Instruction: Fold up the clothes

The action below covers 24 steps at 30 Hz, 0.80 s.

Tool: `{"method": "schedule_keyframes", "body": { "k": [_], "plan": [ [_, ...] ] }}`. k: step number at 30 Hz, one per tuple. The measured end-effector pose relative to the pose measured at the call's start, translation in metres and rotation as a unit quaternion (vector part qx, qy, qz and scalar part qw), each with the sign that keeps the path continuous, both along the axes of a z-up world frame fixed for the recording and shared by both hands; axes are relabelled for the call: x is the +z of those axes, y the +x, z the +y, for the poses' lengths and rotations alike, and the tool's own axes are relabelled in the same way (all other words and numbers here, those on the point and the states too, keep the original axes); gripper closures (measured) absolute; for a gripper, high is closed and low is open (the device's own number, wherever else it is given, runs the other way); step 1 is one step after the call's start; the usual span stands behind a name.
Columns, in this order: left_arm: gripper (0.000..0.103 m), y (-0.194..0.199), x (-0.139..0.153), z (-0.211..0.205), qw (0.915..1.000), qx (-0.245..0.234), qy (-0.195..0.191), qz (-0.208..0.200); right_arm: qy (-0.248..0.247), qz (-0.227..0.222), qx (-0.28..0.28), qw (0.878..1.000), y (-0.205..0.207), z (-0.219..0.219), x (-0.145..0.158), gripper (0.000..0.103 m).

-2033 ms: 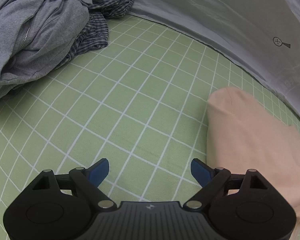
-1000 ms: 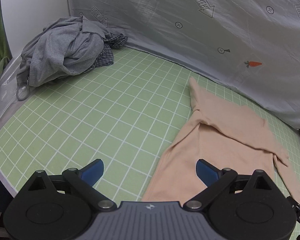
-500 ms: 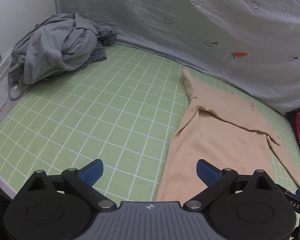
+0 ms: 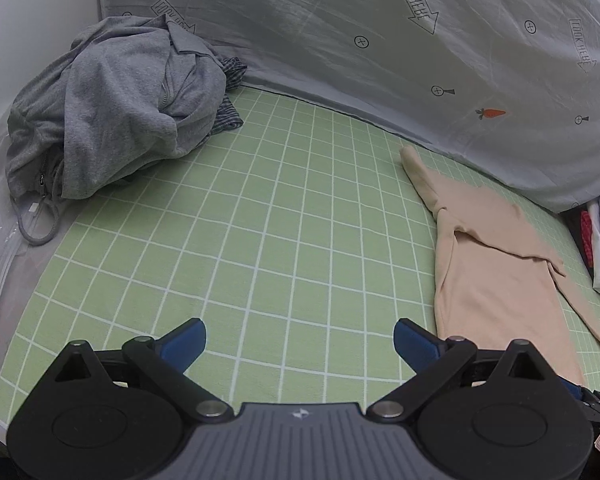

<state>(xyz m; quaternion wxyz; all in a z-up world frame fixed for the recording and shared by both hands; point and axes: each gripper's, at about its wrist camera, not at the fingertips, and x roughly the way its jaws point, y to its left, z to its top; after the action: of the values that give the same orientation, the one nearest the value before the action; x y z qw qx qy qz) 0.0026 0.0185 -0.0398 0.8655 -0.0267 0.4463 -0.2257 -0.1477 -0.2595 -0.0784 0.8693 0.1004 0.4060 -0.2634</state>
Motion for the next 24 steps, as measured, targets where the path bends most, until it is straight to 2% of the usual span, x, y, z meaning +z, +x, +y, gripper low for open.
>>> {"method": "schedule_keyframes", "body": {
  "k": [4, 8, 10, 13, 20, 22, 24],
  "plan": [
    [0.004, 0.012, -0.002, 0.018, 0.9999, -0.014, -0.003, 0.004, -0.005, 0.004, 0.016, 1.0, 0.012, 0.026, -0.002, 0.031],
    [0.004, 0.022, -0.007, 0.034, 1.0, 0.0, 0.003, 0.009, -0.001, 0.01, 0.039, 0.999, 0.029, 0.048, -0.01, 0.036],
    [0.004, 0.023, -0.007, 0.041, 0.9999, 0.008, 0.003, 0.011, -0.002, 0.016, 0.05, 0.999, 0.036, 0.055, -0.015, 0.043],
    [0.003, 0.025, -0.009, 0.05, 0.9997, 0.019, 0.003, 0.015, -0.009, 0.028, 0.06, 0.998, 0.042, 0.061, -0.021, 0.049],
    [0.003, 0.029, -0.009, 0.055, 0.9994, 0.03, -0.001, 0.018, 0.012, 0.041, 0.066, 0.997, 0.045, 0.057, -0.031, 0.06],
    [0.003, 0.028, -0.007, 0.052, 0.9995, 0.03, -0.003, 0.014, 0.019, 0.039, 0.072, 0.996, 0.045, 0.054, -0.03, 0.084],
    [0.003, 0.027, -0.005, 0.049, 0.9994, 0.032, -0.005, 0.01, 0.035, 0.029, 0.081, 0.996, 0.044, 0.05, -0.028, 0.098]
  ]
}}
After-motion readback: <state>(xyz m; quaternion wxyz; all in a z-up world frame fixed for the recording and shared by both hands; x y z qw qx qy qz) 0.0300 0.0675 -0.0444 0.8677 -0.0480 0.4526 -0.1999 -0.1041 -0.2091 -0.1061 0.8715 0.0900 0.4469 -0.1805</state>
